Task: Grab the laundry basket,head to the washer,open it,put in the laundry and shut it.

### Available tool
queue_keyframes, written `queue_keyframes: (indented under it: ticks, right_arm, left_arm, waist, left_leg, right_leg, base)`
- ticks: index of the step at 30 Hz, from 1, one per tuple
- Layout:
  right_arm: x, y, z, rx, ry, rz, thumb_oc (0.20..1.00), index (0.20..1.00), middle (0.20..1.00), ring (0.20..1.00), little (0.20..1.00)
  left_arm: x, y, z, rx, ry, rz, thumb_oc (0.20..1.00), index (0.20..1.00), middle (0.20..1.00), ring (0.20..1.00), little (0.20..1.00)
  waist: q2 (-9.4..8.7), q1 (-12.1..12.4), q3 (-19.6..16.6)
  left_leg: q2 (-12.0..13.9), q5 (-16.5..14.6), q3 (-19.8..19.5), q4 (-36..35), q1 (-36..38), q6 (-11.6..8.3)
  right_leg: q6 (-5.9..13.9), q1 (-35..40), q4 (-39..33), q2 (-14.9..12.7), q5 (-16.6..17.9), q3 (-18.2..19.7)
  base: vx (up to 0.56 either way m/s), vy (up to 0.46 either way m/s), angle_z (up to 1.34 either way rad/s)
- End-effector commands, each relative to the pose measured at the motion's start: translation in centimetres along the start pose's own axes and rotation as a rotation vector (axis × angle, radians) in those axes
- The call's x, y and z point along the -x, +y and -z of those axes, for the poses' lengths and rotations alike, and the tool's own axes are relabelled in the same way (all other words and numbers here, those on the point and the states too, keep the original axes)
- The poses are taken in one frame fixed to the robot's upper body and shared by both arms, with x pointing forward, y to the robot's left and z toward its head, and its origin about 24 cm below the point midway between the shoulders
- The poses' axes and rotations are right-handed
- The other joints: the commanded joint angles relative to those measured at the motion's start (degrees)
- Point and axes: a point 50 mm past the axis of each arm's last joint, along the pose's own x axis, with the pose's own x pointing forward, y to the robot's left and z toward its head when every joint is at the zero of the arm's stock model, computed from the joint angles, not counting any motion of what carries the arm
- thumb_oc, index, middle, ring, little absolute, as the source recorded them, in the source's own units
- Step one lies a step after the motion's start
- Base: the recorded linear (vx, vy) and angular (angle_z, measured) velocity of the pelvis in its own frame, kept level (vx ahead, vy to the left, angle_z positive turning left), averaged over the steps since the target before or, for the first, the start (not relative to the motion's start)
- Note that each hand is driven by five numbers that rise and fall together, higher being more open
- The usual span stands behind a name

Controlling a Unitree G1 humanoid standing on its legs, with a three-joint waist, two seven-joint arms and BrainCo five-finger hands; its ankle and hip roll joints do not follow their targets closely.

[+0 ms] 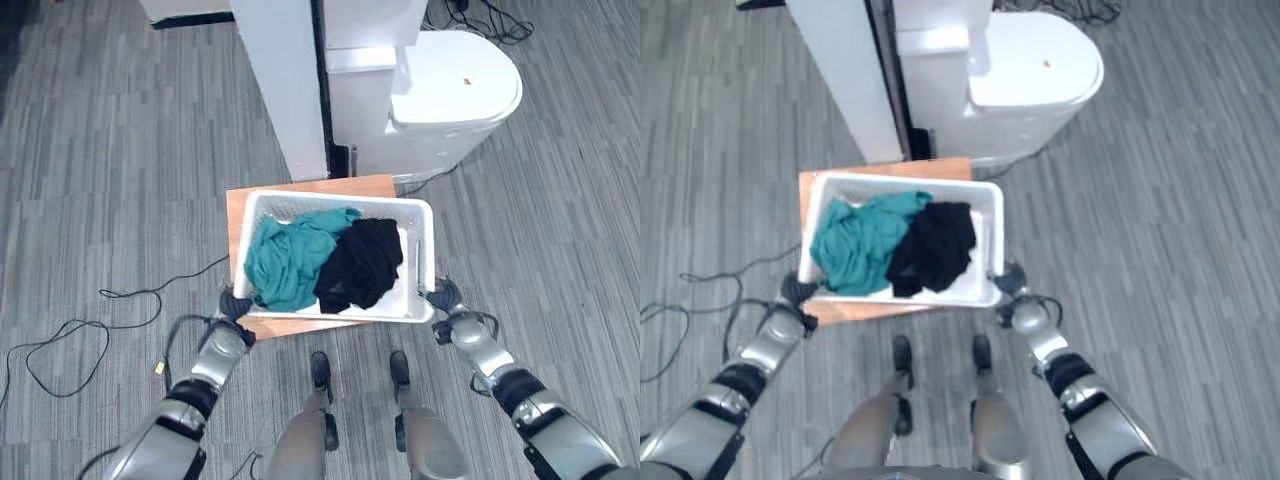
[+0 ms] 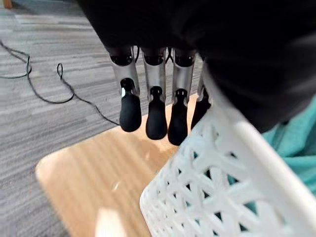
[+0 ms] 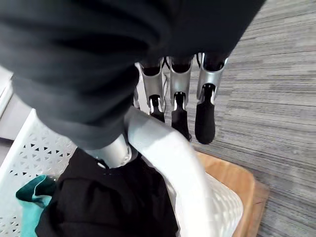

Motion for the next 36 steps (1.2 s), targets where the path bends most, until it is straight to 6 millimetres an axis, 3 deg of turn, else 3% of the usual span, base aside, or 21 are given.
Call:
queue_keyframes:
  ticks: [1,6,11,16,19,20,22,26,30,31,32,34,36]
  right_arm:
    - [0.4,0.1,-1.4,-0.020,-0.098,-0.022,0.200,0.200,0.200,0.200,0.200]
    - [2.4,-1.8,-1.6,-0.045,-0.185,0.025,0.200,0.200,0.200,0.200,0.200]
    - [4.6,-4.4,-1.1,-0.032,-0.251,0.110,0.200,0.200,0.200,0.200,0.200]
    - [6.1,-6.4,-1.3,-0.019,-0.297,0.171,0.200,0.200,0.200,0.200,0.200]
    - [6.7,-6.8,-1.5,-0.059,-0.324,0.187,0.200,0.200,0.200,0.200,0.200]
    - [7.1,-6.8,-1.5,-0.087,-0.339,0.183,0.200,0.200,0.200,0.200,0.200]
    - [7.2,-6.8,-1.5,-0.094,-0.343,0.179,0.200,0.200,0.200,0.200,0.200]
    - [7.8,-6.7,-1.0,-0.126,-0.336,0.161,0.200,0.200,0.200,0.200,0.200]
    - [7.9,-5.6,-1.7,-0.150,-0.367,0.116,0.200,0.200,0.200,0.200,0.200]
    - [7.8,-5.0,-3.1,-0.153,-0.424,0.083,0.200,0.200,0.200,0.200,0.200]
    - [7.8,-5.0,-3.1,-0.153,-0.424,0.083,0.200,0.200,0.200,0.200,0.200]
    - [7.9,-4.9,-3.7,-0.163,-0.450,0.082,0.200,0.200,0.200,0.200,0.200]
    - [7.9,-4.8,-4.1,-0.162,-0.468,0.081,0.200,0.200,0.200,0.200,0.200]
  left_arm:
    - [0.3,-0.3,-1.3,0.108,-0.085,0.021,0.200,0.200,0.200,0.200,0.200]
    - [3.2,-0.1,-1.6,0.306,-0.189,0.032,0.200,0.200,0.200,0.200,0.200]
    - [5.0,-1.3,-2.4,0.406,-0.247,0.099,0.200,0.200,0.200,0.200,0.200]
    - [5.7,-1.9,-3.6,0.439,-0.299,0.145,0.200,0.200,0.200,0.200,0.200]
    - [6.1,-2.2,-5.2,0.442,-0.369,0.171,0.200,0.200,0.200,0.200,0.200]
    - [6.4,-2.2,-6.2,0.454,-0.414,0.176,0.200,0.200,0.200,0.200,0.200]
    - [6.5,-2.3,-6.5,0.447,-0.432,0.185,0.200,0.200,0.200,0.200,0.200]
    - [6.9,-2.3,-6.9,0.395,-0.470,0.214,0.200,0.200,0.200,0.200,0.200]
    - [7.0,-1.5,-7.1,0.378,-0.492,0.192,0.200,0.200,0.200,0.200,0.200]
    - [7.3,-0.5,-7.6,0.410,-0.530,0.147,0.200,0.200,0.200,0.200,0.200]
    - [7.3,-0.5,-7.6,0.410,-0.530,0.146,0.200,0.200,0.200,0.200,0.200]
    - [7.4,-0.3,-7.5,0.443,-0.529,0.133,0.200,0.200,0.200,0.200,0.200]
    - [7.5,-0.4,-7.3,0.457,-0.519,0.129,0.200,0.200,0.200,0.200,0.200]
  waist:
    - [-1.26,0.66,-4.06]
    - [-1.09,0.73,-5.24]
    - [-1.35,-0.60,-8.20]
    - [-1.07,-2.57,-9.33]
    - [-0.59,-3.81,-9.35]
    - [-0.05,-4.59,-9.29]
    - [0.17,-5.37,-9.61]
    - [0.08,-8.86,-10.78]
    - [-0.77,-9.64,-10.17]
    - [-0.48,-7.78,-9.56]
    - [-0.55,-7.76,-9.61]
    - [-0.25,-6.48,-10.03]
    - [0.11,-6.49,-10.69]
  left_leg:
    - [-1.55,-9.23,-3.43,8.36,-3.98,-0.56]
    - [0.97,-9.57,-2.40,7.96,1.41,-1.00]
    - [3.28,-7.88,-3.17,8.06,2.85,-3.55]
    - [4.13,-8.41,-3.44,9.82,3.79,-4.09]
    - [1.98,-8.85,-7.31,9.61,3.76,-3.89]
    - [-1.29,-10.19,-12.37,9.76,2.85,-3.21]
    - [-1.87,-10.25,-13.10,9.20,2.73,-2.97]
    - [-1.97,-10.71,-9.76,7.46,4.29,-1.46]
    - [-1.08,-10.76,-1.60,6.31,4.83,-0.40]
    - [0.99,-11.35,5.00,5.47,6.63,-0.59]
    - [0.96,-11.16,5.06,5.43,6.50,-0.60]
    - [2.73,-11.99,9.60,5.98,8.14,-1.32]
    - [4.10,-13.52,13.51,6.71,9.96,-1.97]
  right_leg:
    - [1.15,-4.14,8.24,-1.25,-7.39,-1.31]
    - [0.39,-1.60,13.35,0.41,-10.85,-5.04]
    - [-1.66,3.50,9.84,2.54,-12.83,-4.05]
    - [-2.38,5.87,7.77,3.29,-12.74,-3.87]
    - [-2.38,5.29,7.88,3.78,-12.24,-1.71]
    - [-2.07,4.48,8.35,4.47,-11.75,0.76]
    - [-1.89,3.80,8.21,4.78,-11.18,1.99]
    - [-0.46,1.79,7.66,5.49,-8.52,7.07]
    - [1.80,-2.39,8.57,6.84,-6.09,11.34]
    - [1.51,-4.00,10.06,4.47,-7.28,0.74]
    - [1.48,-4.15,10.03,4.46,-7.12,0.80]
    - [0.36,-2.88,9.96,0.42,-9.50,-12.33]
    - [0.37,-1.50,9.54,-0.74,-10.80,-17.06]
  base:
    - [0.03,-0.060,-0.01]
    - [-0.02,-0.136,-0.10]
    - [0.01,-0.240,-0.03]
    - [0.00,-0.124,0.14]
    - [-0.01,0.064,-0.22]
    - [-0.03,0.089,-0.88]
    - [-0.02,0.102,-1.12]
    - [-0.01,0.163,-0.63]
    - [-0.07,0.095,-1.66]
    - [-0.06,-0.012,-2.21]
    - [-0.03,-0.085,-2.91]
    - [0.06,-0.107,-1.97]
    - [0.14,-0.147,-1.18]
